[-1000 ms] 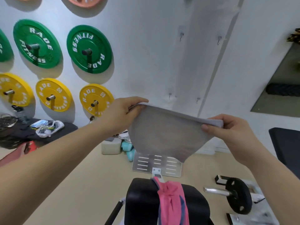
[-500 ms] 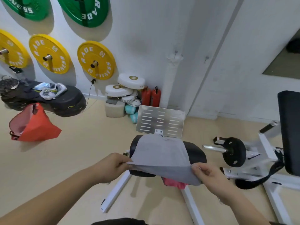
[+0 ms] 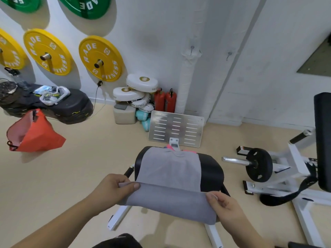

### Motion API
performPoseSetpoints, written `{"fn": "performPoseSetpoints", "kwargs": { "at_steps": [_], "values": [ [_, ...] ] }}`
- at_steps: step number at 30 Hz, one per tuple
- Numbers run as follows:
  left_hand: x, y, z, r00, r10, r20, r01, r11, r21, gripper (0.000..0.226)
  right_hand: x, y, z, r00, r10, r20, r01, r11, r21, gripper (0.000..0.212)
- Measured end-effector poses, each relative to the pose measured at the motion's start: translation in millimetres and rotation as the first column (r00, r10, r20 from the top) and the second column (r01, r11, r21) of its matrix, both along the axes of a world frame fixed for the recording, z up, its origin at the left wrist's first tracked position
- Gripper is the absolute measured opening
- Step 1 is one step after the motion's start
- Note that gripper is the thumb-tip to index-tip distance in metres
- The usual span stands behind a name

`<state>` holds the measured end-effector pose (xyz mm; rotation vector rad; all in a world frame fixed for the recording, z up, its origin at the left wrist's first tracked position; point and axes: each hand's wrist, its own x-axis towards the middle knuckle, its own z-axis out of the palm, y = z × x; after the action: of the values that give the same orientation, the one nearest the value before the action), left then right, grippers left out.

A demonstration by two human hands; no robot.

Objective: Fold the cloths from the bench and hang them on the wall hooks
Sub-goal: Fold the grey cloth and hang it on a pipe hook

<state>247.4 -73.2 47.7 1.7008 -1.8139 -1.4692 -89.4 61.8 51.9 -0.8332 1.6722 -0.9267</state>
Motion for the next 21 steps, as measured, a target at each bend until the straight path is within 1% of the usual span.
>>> {"fn": "performPoseSetpoints", "kwargs": {
  "at_steps": [3, 5, 7, 10, 13, 15, 18, 21],
  "values": [
    [-21, -21, 2, 0.992, 0.122, -0.041, -0.121, 0.992, 0.029, 0.047, -10, -20, 3, 0.999, -0.023, -0.030, 0.022, 1.000, -0.007, 0.025],
    [-32, -40, 2, 0.984, 0.161, -0.076, -0.158, 0.987, 0.043, 0.037, -17, -42, 4, 0.998, -0.051, -0.035, 0.050, 0.999, -0.017, 0.024],
    [-41, -62, -1, 0.985, 0.148, -0.086, -0.143, 0.988, 0.058, 0.027, -25, -71, 1, 0.994, -0.084, -0.064, 0.083, 0.996, -0.019, 0.023],
    [-54, -101, -18, 0.992, 0.106, -0.075, -0.099, 0.991, 0.095, 0.028, -38, -115, -15, 0.985, -0.107, -0.135, 0.107, 0.994, -0.004, 0.023],
    [-69, -144, -42, 0.990, 0.110, -0.085, -0.101, 0.989, 0.105, 0.026, -49, -160, -33, 0.967, -0.126, -0.221, 0.136, 0.990, 0.029, 0.025],
    [-79, -173, -59, 0.990, 0.127, -0.054, -0.121, 0.988, 0.100, 0.024, -54, -187, -40, 0.953, -0.159, -0.258, 0.181, 0.981, 0.062, 0.024],
    [-95, -211, -83, 0.990, 0.143, -0.004, -0.141, 0.982, 0.128, 0.020, -60, -223, -51, 0.949, -0.126, -0.288, 0.169, 0.977, 0.128, 0.025],
    [-108, -247, -103, 0.991, 0.108, 0.083, -0.118, 0.985, 0.125, 0.019, -68, -254, -74, 0.939, -0.114, -0.323, 0.185, 0.963, 0.199, 0.038]
  ]
}}
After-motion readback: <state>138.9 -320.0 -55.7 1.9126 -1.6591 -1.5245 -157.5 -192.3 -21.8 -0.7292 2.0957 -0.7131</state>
